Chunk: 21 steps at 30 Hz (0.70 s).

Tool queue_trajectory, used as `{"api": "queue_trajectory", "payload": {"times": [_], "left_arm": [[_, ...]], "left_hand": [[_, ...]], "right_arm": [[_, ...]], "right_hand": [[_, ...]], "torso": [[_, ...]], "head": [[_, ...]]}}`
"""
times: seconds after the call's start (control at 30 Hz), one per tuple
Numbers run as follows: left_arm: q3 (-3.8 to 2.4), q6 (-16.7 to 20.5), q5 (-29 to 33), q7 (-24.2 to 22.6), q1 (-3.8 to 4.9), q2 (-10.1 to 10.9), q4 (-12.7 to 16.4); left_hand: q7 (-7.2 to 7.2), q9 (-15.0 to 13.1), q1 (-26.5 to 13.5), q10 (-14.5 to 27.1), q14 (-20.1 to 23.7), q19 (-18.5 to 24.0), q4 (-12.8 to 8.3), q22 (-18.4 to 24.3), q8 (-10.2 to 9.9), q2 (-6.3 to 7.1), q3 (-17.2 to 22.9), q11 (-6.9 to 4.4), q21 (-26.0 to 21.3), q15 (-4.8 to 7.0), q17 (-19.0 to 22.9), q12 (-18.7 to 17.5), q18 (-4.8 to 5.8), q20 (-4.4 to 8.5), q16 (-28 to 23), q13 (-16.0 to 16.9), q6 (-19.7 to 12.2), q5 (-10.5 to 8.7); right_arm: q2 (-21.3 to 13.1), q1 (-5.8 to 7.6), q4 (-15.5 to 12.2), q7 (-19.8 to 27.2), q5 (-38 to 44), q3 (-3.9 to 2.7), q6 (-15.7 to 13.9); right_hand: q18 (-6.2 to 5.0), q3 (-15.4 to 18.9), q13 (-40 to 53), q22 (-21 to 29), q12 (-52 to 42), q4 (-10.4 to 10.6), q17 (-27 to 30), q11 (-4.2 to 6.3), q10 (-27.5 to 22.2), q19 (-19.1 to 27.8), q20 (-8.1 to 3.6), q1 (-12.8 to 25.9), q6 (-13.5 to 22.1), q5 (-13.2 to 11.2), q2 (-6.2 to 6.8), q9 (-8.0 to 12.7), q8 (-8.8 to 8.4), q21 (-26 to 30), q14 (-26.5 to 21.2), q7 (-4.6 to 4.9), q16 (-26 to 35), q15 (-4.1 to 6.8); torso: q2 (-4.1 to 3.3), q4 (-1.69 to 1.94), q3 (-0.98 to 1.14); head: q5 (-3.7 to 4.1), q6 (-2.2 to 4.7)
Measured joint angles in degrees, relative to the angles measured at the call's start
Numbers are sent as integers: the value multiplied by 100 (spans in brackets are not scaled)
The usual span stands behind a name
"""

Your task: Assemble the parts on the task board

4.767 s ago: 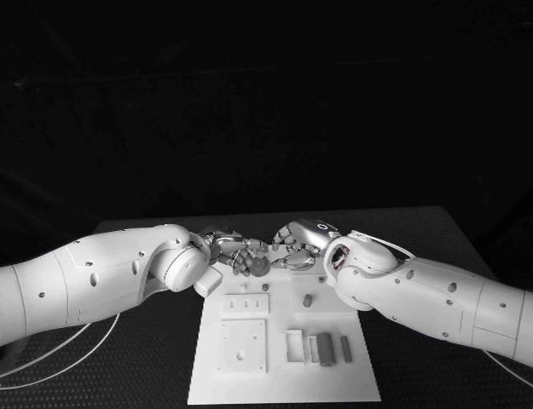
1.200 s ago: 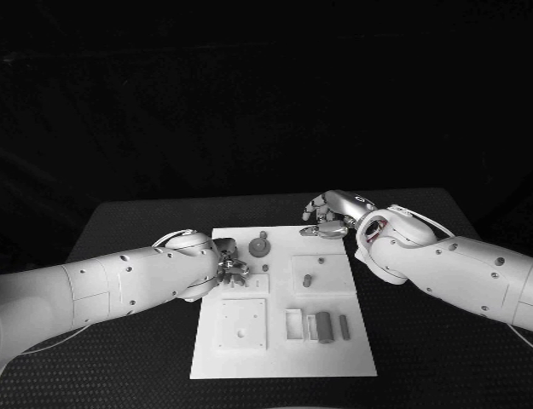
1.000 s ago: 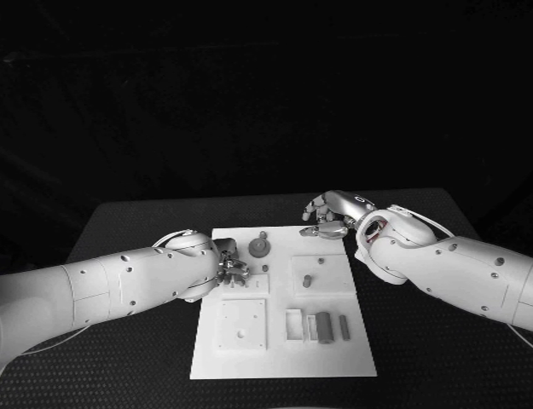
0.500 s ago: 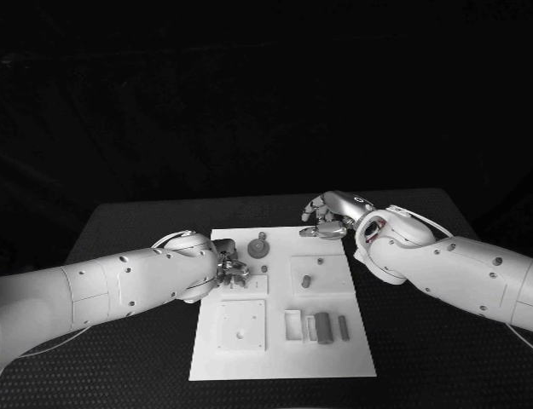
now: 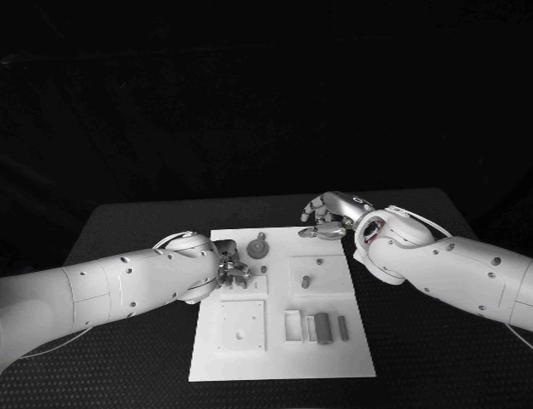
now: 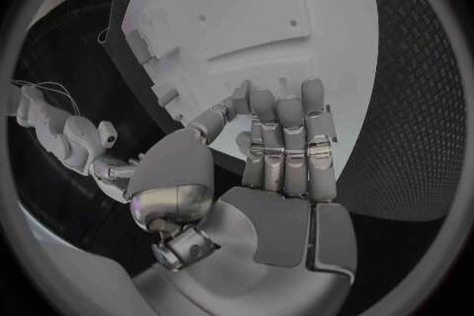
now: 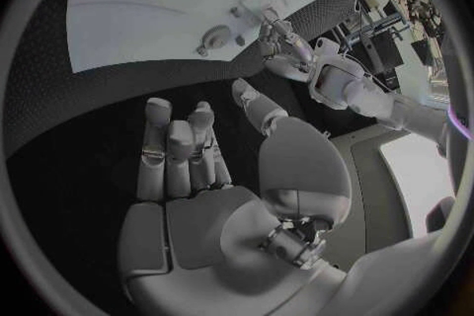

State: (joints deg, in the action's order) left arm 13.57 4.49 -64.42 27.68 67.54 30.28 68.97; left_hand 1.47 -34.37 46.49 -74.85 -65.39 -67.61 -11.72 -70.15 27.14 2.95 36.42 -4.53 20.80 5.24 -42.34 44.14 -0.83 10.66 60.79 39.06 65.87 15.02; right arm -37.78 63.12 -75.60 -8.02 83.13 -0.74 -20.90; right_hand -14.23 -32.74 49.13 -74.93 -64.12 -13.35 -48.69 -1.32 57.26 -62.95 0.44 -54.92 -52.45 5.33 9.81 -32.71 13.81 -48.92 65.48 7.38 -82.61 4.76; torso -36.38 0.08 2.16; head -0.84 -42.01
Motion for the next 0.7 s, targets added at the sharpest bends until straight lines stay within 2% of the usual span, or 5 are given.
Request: {"api": "queue_trajectory", "payload": {"times": [0.7], "left_arm": [[-1, -9, 1, 0, 0, -93, -97]], "left_hand": [[-17, -30, -60, -2, 0, 2, 92, -18, -2, 60, -14, 2, -21, 0, 43, 22, -1, -1, 44, -22, 4, -44]], "right_arm": [[-1, 0, -1, -3, 0, 0, 6]], "right_hand": [[9, 16, -5, 1, 0, 16, 0, 0, 0, 0, 0, 0, -1, 0, 0, 2, 0, 0, 0, -1, 0, 0]], "torso": [[-1, 1, 1]], "head": [[20, 19]]}}
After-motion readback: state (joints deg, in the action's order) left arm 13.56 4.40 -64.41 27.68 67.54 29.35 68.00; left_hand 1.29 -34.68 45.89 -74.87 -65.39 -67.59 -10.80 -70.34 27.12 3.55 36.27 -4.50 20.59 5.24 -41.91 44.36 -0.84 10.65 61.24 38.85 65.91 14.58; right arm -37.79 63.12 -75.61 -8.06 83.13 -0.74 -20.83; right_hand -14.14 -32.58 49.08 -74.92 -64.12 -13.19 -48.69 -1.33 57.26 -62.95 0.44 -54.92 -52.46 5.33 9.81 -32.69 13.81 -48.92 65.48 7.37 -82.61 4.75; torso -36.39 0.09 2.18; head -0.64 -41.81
